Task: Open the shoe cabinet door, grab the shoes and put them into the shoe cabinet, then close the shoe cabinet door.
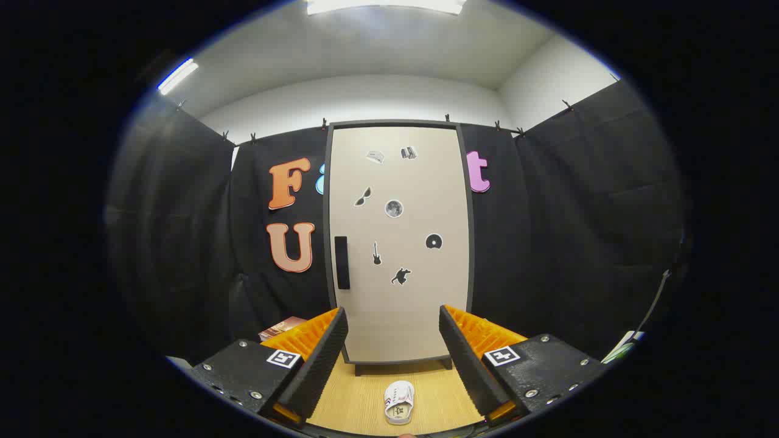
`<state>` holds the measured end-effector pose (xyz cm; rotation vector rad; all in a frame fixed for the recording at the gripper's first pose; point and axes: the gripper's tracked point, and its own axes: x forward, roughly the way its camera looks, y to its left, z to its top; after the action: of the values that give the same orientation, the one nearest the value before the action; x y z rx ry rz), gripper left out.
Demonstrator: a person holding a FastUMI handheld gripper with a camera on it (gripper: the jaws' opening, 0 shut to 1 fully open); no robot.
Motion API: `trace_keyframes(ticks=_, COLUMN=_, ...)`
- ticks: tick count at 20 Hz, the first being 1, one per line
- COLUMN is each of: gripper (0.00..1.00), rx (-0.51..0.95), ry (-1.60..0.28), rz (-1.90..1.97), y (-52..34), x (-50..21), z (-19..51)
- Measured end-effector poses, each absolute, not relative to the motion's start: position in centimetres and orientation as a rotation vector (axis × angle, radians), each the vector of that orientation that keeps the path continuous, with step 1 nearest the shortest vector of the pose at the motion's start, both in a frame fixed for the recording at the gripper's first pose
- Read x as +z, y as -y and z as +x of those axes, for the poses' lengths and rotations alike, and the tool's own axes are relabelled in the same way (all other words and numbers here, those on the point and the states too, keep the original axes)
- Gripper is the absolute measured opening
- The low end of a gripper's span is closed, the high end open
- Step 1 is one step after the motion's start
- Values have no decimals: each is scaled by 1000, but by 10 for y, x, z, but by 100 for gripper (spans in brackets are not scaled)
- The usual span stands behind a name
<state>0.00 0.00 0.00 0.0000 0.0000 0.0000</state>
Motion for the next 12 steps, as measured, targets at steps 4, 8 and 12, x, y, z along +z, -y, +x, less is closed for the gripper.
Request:
trace_keyframes(ticks=4, gripper=94, rx=3, ry=7, rz=-6, y=-4, x=3, z=-1)
trace_keyframes(ticks=8, gripper=94, rx=3, ry=16, rz=-4, y=-5, x=5, z=-3)
trace_keyframes(ticks=12, gripper=94, rx=-2, ry=14, rz=0, y=-2, x=5, z=-3)
